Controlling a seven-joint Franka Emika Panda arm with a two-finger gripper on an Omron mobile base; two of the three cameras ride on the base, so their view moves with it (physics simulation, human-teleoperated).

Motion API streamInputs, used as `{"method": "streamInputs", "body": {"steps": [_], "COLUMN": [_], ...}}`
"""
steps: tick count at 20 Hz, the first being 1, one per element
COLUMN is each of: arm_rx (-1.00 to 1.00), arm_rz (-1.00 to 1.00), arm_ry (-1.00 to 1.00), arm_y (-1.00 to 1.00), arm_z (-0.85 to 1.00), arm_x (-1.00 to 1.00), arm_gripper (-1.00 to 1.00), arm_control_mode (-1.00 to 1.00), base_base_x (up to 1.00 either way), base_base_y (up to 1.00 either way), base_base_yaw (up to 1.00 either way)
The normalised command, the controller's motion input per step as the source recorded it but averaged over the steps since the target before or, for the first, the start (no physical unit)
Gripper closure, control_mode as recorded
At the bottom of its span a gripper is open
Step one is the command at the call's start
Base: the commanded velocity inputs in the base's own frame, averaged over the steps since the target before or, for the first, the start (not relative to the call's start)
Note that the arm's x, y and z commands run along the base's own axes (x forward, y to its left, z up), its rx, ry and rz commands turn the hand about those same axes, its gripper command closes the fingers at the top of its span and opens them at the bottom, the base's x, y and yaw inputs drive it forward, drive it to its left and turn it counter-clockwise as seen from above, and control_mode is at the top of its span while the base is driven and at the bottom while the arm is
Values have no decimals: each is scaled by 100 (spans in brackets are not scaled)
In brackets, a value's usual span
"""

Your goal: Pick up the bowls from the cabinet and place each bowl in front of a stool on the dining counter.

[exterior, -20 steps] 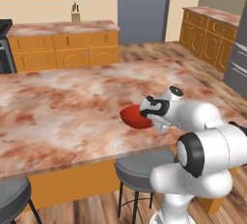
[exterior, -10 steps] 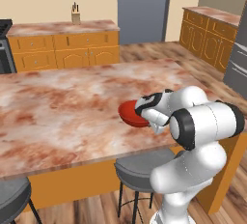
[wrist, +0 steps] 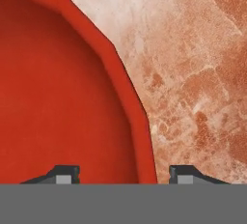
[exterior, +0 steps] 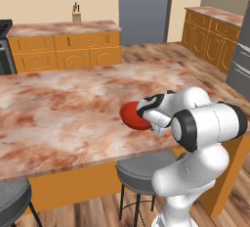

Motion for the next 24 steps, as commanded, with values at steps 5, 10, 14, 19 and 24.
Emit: {"method": "streamInputs", "body": {"steps": [5,10,14,19,24], "arm_rx": [0,0,0,0,0], "arm_rz": [2,0,0,0,0], "arm_ry": [-1,0,0,0,0], "arm_y": [-7,-5,0,0,0], "arm_z": [86,100,100,97,82], "arm_x": [-8,-35,-44,-87,-100], "arm_gripper": [-100,-100,-100,-100,-100], "arm_control_mode": [-100,-100,-100,-100,-100], "base_base_x": [0,0,0,0,0], "base_base_y": [0,0,0,0,0], "base_base_yaw": [0,0,0,0,0]}}
